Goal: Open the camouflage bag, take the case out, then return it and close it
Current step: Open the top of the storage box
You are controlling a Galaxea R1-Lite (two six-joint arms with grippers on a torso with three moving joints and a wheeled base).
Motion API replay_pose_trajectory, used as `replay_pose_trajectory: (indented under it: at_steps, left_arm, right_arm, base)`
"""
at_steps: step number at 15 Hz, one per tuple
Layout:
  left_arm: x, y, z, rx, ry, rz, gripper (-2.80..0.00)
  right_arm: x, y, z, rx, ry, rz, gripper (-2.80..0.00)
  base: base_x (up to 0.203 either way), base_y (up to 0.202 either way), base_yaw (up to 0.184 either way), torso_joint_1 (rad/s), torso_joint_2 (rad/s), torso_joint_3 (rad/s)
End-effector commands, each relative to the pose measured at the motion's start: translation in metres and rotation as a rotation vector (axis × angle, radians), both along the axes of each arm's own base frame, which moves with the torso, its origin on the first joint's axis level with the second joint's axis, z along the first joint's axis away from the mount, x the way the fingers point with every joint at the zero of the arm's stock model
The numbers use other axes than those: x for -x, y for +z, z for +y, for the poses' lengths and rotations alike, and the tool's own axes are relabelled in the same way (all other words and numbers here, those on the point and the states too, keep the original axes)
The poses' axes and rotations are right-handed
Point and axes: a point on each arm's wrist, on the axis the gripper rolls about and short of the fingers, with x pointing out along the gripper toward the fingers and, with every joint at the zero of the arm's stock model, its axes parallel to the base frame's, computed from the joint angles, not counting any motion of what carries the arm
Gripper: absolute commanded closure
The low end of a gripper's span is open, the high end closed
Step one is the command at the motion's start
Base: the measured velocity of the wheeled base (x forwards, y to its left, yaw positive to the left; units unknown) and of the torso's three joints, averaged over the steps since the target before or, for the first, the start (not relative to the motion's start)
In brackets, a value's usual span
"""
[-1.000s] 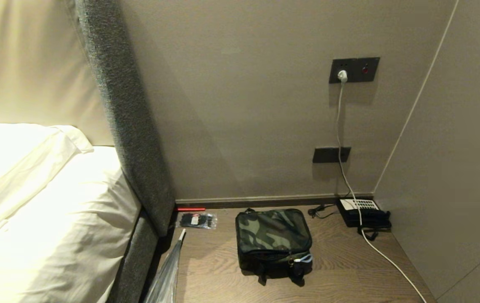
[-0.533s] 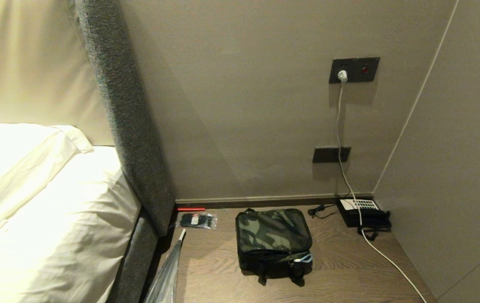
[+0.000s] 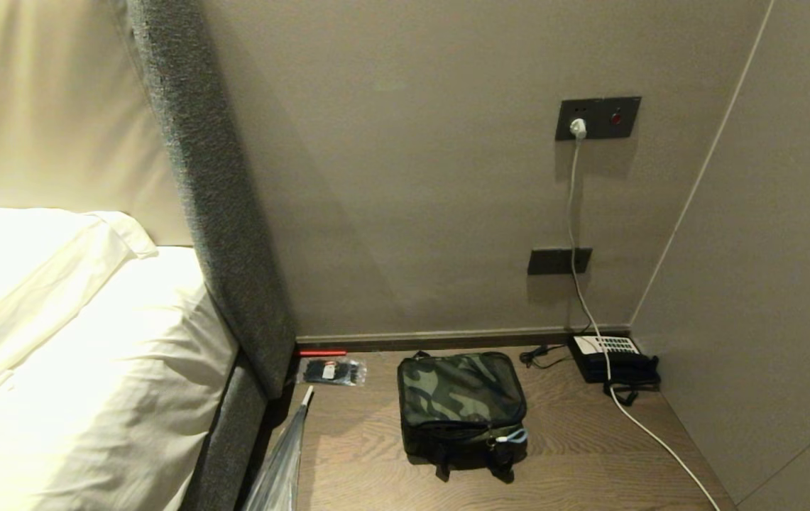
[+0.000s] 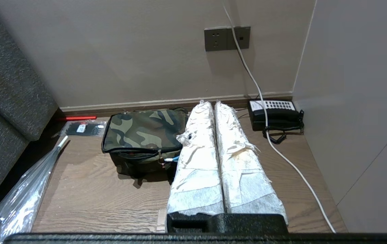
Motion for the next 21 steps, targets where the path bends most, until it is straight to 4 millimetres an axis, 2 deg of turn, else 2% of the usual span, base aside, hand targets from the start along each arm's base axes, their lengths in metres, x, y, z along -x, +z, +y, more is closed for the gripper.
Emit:
replay_pose_trajectory:
  at_steps: [1, 10, 21]
  left_arm:
    - [0.0001, -0.0001, 0.0000, 0.000, 0.001, -0.001, 0.00]
    - [0.0001, -0.0001, 0.0000, -0.006, 0.000, -0.001, 0.00]
    - [0.0002, 0.0004, 0.0000, -0.008, -0.001, -0.003, 0.00]
  right_arm:
    - [0.0011, -0.0045, 0.0000, -0.001, 0.000, -0.016, 0.00]
    - [0.0011, -0.0045, 0.0000, -0.001, 0.000, -0.016, 0.00]
    - [0.0011, -0.0045, 0.0000, -0.001, 0.000, -0.016, 0.00]
  base:
    - [0.000, 0.000, 0.000, 0.000, 0.00, 0.000]
    - [0.000, 0.000, 0.000, 0.000, 0.00, -0.015]
    - [0.000, 0.000, 0.000, 0.003, 0.00, -0.194]
